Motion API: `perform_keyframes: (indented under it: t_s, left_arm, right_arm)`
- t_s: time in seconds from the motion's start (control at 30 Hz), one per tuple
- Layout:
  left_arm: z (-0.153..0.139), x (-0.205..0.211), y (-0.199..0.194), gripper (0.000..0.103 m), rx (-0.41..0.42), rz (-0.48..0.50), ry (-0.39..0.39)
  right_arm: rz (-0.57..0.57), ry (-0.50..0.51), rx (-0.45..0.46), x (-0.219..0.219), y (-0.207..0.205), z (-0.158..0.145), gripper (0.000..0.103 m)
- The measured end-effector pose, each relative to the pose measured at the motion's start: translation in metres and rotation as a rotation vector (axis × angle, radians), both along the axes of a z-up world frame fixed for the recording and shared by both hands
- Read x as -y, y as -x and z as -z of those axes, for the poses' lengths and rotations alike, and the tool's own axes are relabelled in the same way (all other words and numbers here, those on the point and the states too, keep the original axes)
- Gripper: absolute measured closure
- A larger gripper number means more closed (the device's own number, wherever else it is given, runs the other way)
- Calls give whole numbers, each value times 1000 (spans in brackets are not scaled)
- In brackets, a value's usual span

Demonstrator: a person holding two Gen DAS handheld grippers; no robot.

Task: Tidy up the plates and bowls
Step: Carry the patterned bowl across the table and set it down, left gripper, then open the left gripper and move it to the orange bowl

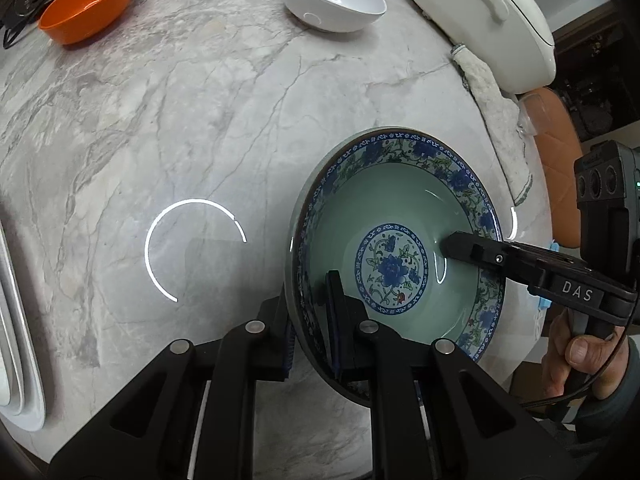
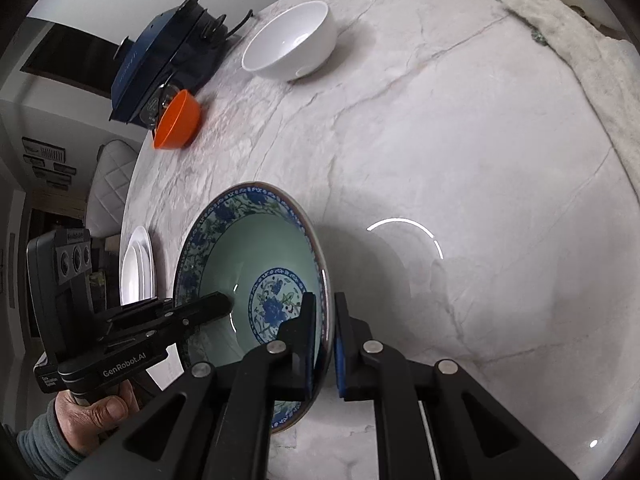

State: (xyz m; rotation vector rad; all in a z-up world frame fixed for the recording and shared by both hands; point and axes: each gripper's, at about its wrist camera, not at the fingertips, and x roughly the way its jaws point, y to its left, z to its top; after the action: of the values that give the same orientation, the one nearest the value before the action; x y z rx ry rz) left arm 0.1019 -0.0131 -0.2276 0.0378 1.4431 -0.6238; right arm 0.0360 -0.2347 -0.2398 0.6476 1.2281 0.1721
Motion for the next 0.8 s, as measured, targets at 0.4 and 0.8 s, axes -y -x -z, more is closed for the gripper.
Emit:
perform_keyframes:
  t_s: [0.4,0.8]
  left_arm:
    - [22,-18,4,88,-8,15,-18]
    - [-18,-61,-37,17,50,-148,63]
  right_arm:
    - [-21,3,-14,-23,7,18,93]
    - [35,-15,88,-5,19,-4,45]
